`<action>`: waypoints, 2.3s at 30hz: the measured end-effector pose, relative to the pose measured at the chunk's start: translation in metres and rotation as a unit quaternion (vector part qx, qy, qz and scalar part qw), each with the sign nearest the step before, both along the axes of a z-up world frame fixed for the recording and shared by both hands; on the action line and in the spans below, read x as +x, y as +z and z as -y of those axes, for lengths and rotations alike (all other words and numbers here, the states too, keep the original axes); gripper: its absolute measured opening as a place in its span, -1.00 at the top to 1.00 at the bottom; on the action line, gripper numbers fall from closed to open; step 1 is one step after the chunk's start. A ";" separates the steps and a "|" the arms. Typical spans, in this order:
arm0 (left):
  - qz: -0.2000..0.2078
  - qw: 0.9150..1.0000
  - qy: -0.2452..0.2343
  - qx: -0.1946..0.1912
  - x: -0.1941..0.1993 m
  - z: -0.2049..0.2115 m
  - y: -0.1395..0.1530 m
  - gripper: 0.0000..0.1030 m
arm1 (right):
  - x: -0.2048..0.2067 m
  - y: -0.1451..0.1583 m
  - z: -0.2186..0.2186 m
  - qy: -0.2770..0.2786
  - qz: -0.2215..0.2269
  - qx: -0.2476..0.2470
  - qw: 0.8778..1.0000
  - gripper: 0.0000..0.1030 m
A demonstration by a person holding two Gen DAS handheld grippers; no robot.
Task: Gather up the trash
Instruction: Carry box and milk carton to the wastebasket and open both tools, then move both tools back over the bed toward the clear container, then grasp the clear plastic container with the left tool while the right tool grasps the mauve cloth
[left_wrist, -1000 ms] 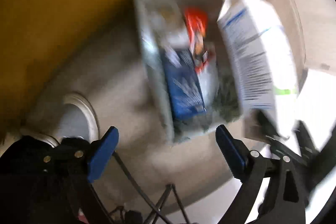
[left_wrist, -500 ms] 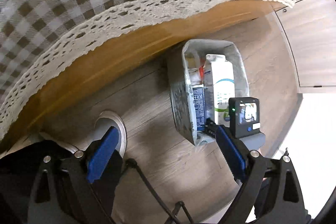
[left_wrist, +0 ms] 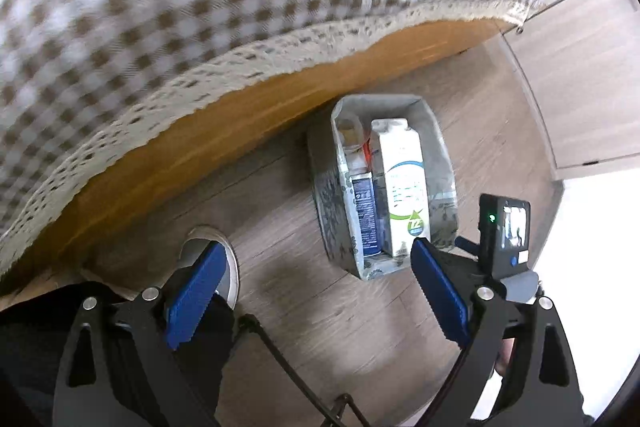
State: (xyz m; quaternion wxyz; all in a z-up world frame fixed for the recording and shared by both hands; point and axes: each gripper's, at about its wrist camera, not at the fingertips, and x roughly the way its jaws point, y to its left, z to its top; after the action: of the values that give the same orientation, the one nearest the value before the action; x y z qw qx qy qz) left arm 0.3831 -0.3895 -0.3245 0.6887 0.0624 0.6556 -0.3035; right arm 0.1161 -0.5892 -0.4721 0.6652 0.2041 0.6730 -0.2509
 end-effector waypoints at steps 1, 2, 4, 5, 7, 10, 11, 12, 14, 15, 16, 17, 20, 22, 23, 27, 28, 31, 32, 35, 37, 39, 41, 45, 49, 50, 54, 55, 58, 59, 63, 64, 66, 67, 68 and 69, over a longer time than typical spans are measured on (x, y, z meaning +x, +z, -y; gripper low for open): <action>0.003 1.000 0.004 -0.013 -0.001 -0.003 0.004 -0.76 | -0.004 0.013 -0.002 -0.003 0.012 -0.004 1.000 -0.57; 0.008 1.000 0.007 -0.027 -0.001 -0.008 0.009 -0.76 | -0.003 0.024 -0.006 -0.003 0.020 -0.009 1.000 -0.57; 0.034 0.998 0.008 -0.048 -0.003 -0.016 0.027 -0.76 | 0.010 0.047 -0.015 -0.003 0.038 -0.025 0.999 -0.57; 0.047 0.997 0.005 -0.058 -0.005 -0.020 0.034 -0.76 | 0.011 0.062 -0.018 -0.001 0.052 -0.036 0.998 -0.57; 0.066 0.995 -0.001 -0.078 -0.008 -0.031 0.050 -0.76 | 0.017 0.092 -0.024 0.008 0.074 -0.058 0.996 -0.57; 0.082 0.991 0.000 -0.104 -0.007 -0.049 0.072 -0.76 | 0.029 0.130 -0.036 0.021 0.105 -0.085 0.991 -0.57; 0.090 0.990 0.001 -0.110 -0.005 -0.055 0.078 -0.76 | 0.032 0.148 -0.039 0.027 0.118 -0.096 0.988 -0.57; 0.102 0.988 0.005 -0.113 -0.002 -0.063 0.087 -0.76 | 0.040 0.164 -0.044 0.033 0.130 -0.106 0.985 -0.57; 0.124 0.985 0.016 -0.119 0.006 -0.078 0.102 -0.76 | 0.053 0.188 -0.048 0.042 0.153 -0.118 0.980 -0.57; 0.136 0.983 0.029 -0.123 0.013 -0.091 0.113 -0.76 | 0.063 0.203 -0.055 0.049 0.169 -0.124 0.977 -0.57; 0.143 0.981 0.038 -0.127 0.019 -0.099 0.119 -0.76 | 0.068 0.213 -0.059 0.056 0.181 -0.127 0.974 -0.57; 0.150 0.979 0.047 -0.130 0.023 -0.105 0.125 -0.76 | 0.077 0.227 -0.068 0.069 0.196 -0.135 0.969 -0.57; 0.174 0.972 0.086 -0.135 0.046 -0.134 0.143 -0.76 | 0.105 0.260 -0.094 0.111 0.227 -0.156 0.955 -0.57; 0.185 0.966 0.118 -0.138 0.066 -0.158 0.156 -0.76 | 0.122 0.275 -0.113 0.139 0.247 -0.163 0.945 -0.57; 0.190 0.964 0.127 -0.139 0.073 -0.167 0.160 -0.76 | 0.132 0.283 -0.122 0.153 0.258 -0.163 0.940 -0.57; 0.222 0.950 0.173 -0.138 0.115 -0.213 0.182 -0.76 | 0.176 0.313 -0.157 0.195 0.295 -0.157 0.922 -0.57; 0.228 0.947 0.181 -0.136 0.123 -0.222 0.187 -0.76 | 0.188 0.317 -0.164 0.203 0.303 -0.154 0.918 -0.57; 0.245 0.938 0.207 -0.133 0.153 -0.251 0.200 -0.76 | 0.225 0.330 -0.186 0.223 0.329 -0.140 0.907 -0.57; 0.248 0.936 0.212 -0.132 0.161 -0.260 0.204 -0.76 | 0.235 0.335 -0.191 0.228 0.337 -0.136 0.903 -0.57; 0.263 0.928 0.235 -0.119 0.194 -0.284 0.213 -0.76 | 0.279 0.346 -0.212 0.247 0.359 -0.117 0.892 -0.57; 0.277 0.923 0.246 -0.106 0.216 -0.304 0.219 -0.76 | 0.307 0.354 -0.225 0.256 0.373 -0.107 0.885 -0.57; 0.291 0.917 0.256 -0.092 0.241 -0.321 0.224 -0.76 | 0.337 0.361 -0.237 0.261 0.386 -0.093 0.880 -0.57; 0.298 0.914 0.261 -0.083 0.261 -0.339 0.228 -0.77 | 0.372 0.367 -0.249 0.264 0.395 -0.077 0.877 -0.57; 0.318 0.897 0.298 -0.082 0.320 -0.383 0.234 -0.86 | 0.443 0.370 -0.274 0.276 0.399 -0.035 0.874 -0.57; 0.277 0.893 0.334 -0.122 0.400 -0.434 0.220 -0.86 | 0.519 0.361 -0.302 0.290 0.398 0.002 0.870 -0.57; 0.259 0.893 0.343 -0.136 0.417 -0.443 0.215 -0.86 | 0.541 0.354 -0.310 0.292 0.396 0.013 0.870 -0.57; 0.160 0.889 0.384 -0.189 0.506 -0.473 0.177 -0.86 | 0.621 0.327 -0.333 0.289 0.387 0.090 0.871 -0.57; 0.150 0.888 0.391 -0.190 0.518 -0.476 0.170 -0.86 | 0.634 0.324 -0.335 0.285 0.392 0.097 0.870 -0.57; 0.135 0.874 0.421 -0.204 0.554 -0.480 0.149 -0.86 | 0.684 0.312 -0.347 0.277 0.404 0.113 0.864 -0.57; 0.128 0.871 0.428 -0.206 0.565 -0.480 0.144 -0.86 | 0.701 0.305 -0.353 0.277 0.401 0.120 0.865 -0.57; 0.097 0.862 0.453 -0.205 0.615 -0.479 0.127 -0.86 | 0.739 0.284 -0.364 0.255 0.402 0.129 0.870 -0.57; 0.097 0.862 0.455 -0.200 0.624 -0.478 0.124 -0.86 | 0.744 0.280 -0.365 0.252 0.400 0.131 0.871 -0.57; 0.087 0.863 0.458 -0.192 0.629 -0.474 0.118 -0.76 | 0.760 0.270 -0.370 0.250 0.385 0.146 0.876 -0.04; 0.083 0.863 0.457 -0.197 0.631 -0.473 0.115 -0.67 | 0.764 0.264 -0.371 0.244 0.379 0.172 0.876 0.05; 0.083 0.863 0.452 -0.211 0.628 -0.472 0.115 -0.43 | 0.762 0.264 -0.370 0.237 0.381 0.178 0.875 0.10; 0.084 0.862 0.449 -0.218 0.627 -0.471 0.118 -0.29 | 0.760 0.268 -0.370 0.237 0.383 0.173 0.876 0.24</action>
State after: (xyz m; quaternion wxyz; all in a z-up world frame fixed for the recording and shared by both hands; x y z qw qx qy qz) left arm 1.0103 0.0815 -0.2064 0.7990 -0.3653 0.4691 -0.0900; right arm 0.8763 -0.2197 -0.2046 0.8648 0.2306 0.4260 0.1321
